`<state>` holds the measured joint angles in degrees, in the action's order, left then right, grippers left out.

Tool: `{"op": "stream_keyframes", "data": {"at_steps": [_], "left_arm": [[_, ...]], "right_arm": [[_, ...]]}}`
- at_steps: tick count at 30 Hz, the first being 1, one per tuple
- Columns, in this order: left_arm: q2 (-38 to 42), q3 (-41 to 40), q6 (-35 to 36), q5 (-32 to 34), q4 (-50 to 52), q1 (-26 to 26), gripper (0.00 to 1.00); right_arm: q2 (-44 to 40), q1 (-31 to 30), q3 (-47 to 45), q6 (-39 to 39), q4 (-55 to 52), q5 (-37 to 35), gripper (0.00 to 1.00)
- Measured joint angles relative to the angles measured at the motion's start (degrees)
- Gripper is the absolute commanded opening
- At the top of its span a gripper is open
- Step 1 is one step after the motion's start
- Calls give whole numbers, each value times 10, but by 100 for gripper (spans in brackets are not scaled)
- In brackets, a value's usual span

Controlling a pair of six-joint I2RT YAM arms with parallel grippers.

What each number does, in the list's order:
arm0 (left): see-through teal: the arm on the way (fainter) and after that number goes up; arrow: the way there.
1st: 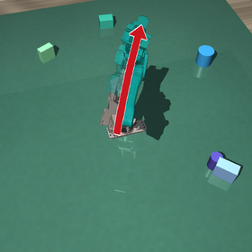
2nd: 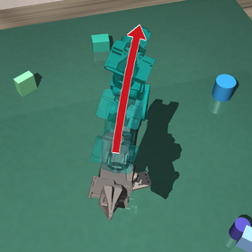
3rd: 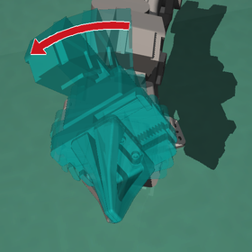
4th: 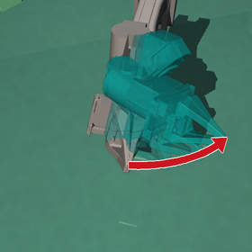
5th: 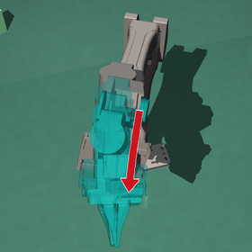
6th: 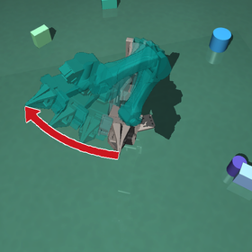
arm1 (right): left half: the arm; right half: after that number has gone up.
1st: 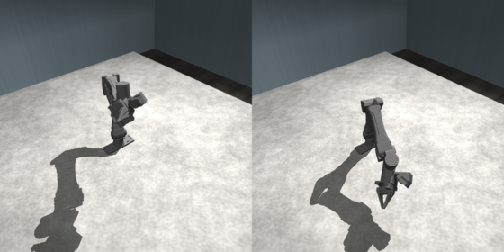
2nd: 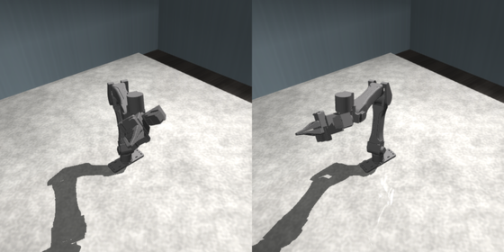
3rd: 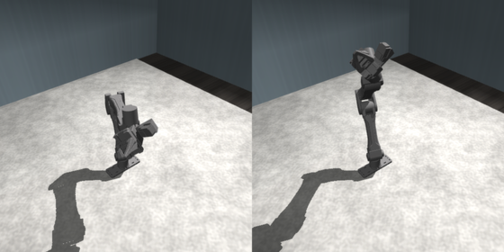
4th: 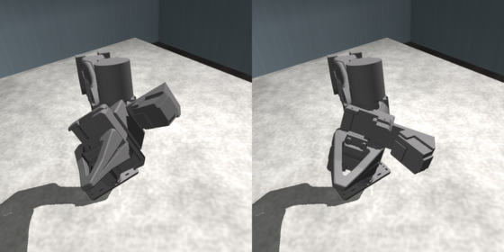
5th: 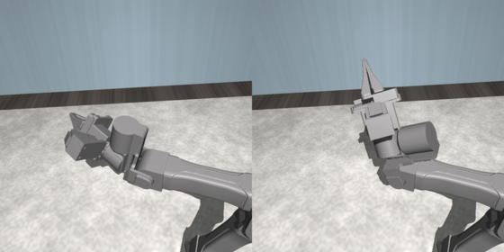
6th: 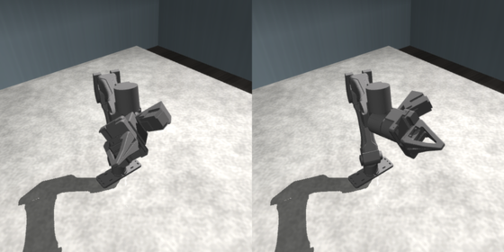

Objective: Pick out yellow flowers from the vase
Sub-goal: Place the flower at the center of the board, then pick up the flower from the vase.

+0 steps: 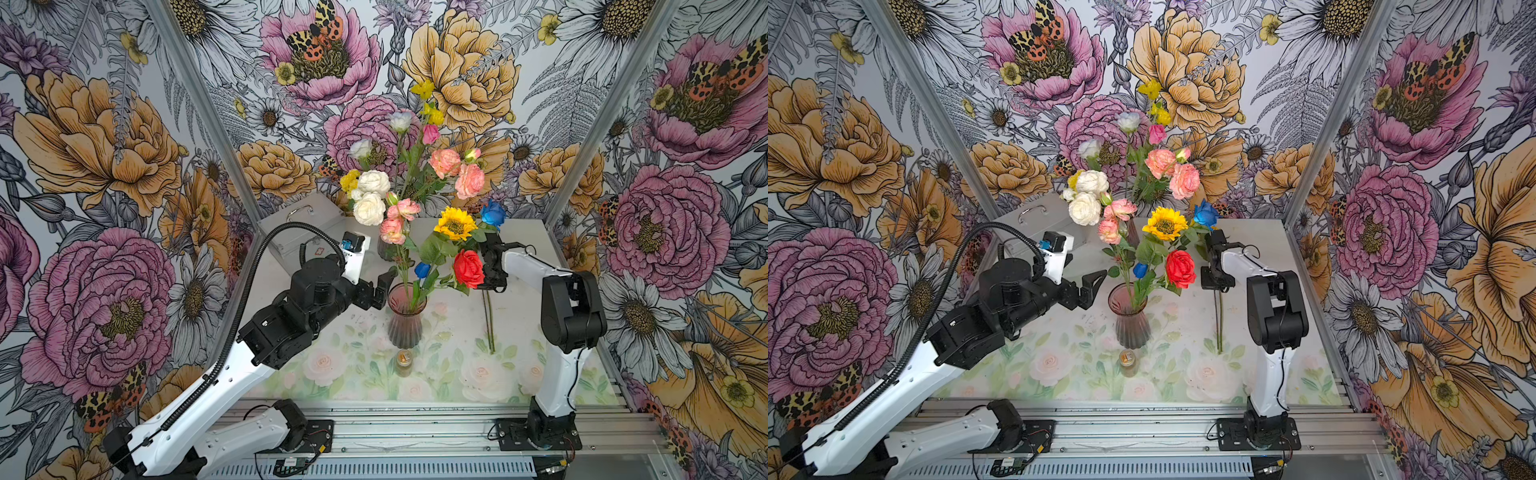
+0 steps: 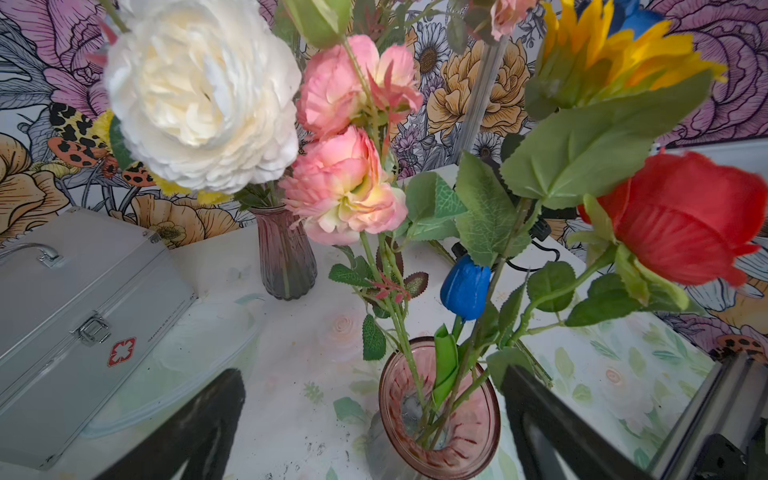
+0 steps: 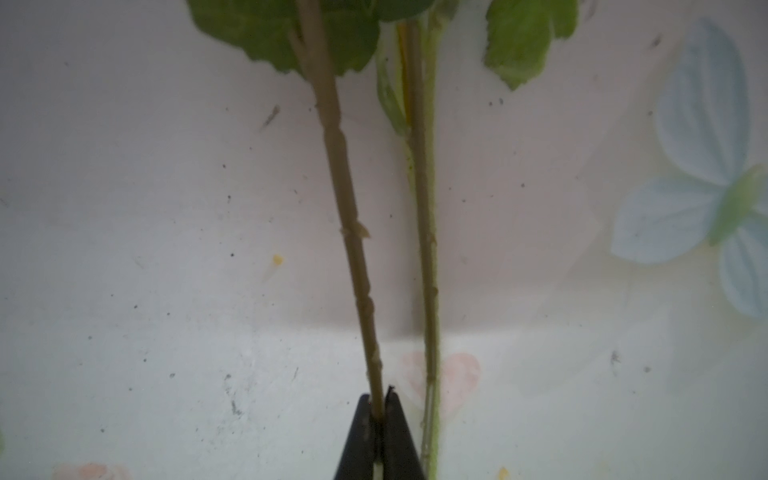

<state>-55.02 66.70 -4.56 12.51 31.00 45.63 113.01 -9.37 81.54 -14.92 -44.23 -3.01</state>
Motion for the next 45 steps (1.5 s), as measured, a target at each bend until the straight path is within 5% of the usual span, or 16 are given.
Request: {"op": "stream_keyframes", "data": {"at_steps": [2,20,28,36,45], "left_arm": [[0,-4,0,3,-1,2,99],[-19,-6,38,34,-9,58,99],[-75,22,76,56,-9,102,99],[-131,78,96,77,-18,110,93],[-213,163,96,98,-42,119,85]], "right_arm": [[2,0,0,0,0,0,3],[-1,-4,-13,6,4,-2,57],[-82,-6,-38,-9,3,-9,82],[-205,-6,-74,-40,7,-33,99],[-236,4,-92,-57,27,-45,99]]}}
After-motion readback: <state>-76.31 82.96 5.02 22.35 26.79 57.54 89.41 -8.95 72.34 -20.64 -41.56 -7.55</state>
